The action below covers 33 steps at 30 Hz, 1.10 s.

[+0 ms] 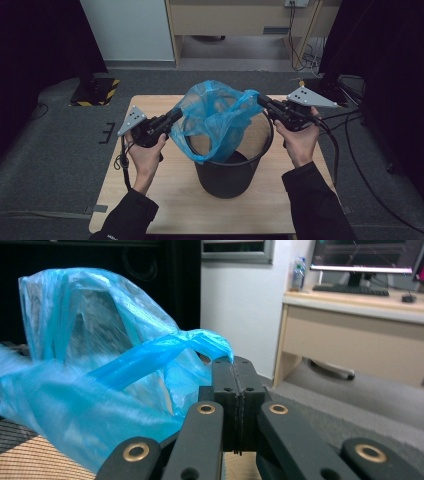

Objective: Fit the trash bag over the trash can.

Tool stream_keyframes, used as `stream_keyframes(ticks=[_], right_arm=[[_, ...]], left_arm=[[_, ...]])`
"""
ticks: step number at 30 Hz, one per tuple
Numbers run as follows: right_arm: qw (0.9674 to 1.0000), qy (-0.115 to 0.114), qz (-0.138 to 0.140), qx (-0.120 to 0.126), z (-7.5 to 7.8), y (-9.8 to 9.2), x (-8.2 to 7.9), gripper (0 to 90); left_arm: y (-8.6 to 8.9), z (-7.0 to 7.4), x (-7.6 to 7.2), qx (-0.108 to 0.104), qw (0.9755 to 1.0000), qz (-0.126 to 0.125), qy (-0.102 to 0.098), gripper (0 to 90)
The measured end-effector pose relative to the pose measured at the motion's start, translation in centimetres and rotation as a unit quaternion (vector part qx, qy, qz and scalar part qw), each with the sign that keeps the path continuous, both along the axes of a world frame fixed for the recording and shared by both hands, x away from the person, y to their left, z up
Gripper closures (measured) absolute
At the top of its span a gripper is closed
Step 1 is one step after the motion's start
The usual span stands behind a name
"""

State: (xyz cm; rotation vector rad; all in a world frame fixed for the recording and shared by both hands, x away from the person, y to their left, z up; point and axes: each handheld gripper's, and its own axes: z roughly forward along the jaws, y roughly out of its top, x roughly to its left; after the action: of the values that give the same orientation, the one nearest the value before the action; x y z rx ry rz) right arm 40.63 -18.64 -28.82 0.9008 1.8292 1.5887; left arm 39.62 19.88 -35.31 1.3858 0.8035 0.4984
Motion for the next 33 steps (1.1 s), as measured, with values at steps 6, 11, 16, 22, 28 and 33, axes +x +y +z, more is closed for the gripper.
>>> stream_keyframes(ticks=[6,11,16,22,28,33], right_arm=[[0.9994,0.024,-0.025,0.002,-2.5,-2.0,1.8,89.7],[0.9987,0.041,-0.021,0.023,-4.6,-3.0,3.2,88.8],[0.9974,0.064,-0.021,0.025,-6.5,-2.9,4.4,88.8],[0.9957,0.092,-0.011,0.004,-8.3,-2.4,5.0,89.3],[0.9933,0.114,0.005,-0.016,-9.5,-2.0,5.2,89.3],[0.9912,0.129,0.007,-0.027,-10.0,-2.2,5.2,89.6]], left_arm=[[-0.3,-0.6,0.9,0.007,0.9997,-0.007,0.021,85.8],[-0.7,-1.3,2.0,0.017,0.9991,-0.004,0.039,83.9],[-1.2,-2.3,3.0,0.038,0.9975,-0.007,0.059,86.6],[-1.8,-3.4,3.3,0.071,0.9931,-0.025,0.090,89.0],[-1.9,-4.5,3.6,0.092,0.9861,-0.034,0.134,89.1],[-1.8,-4.9,3.4,0.100,0.9822,-0.038,0.155,89.1]])
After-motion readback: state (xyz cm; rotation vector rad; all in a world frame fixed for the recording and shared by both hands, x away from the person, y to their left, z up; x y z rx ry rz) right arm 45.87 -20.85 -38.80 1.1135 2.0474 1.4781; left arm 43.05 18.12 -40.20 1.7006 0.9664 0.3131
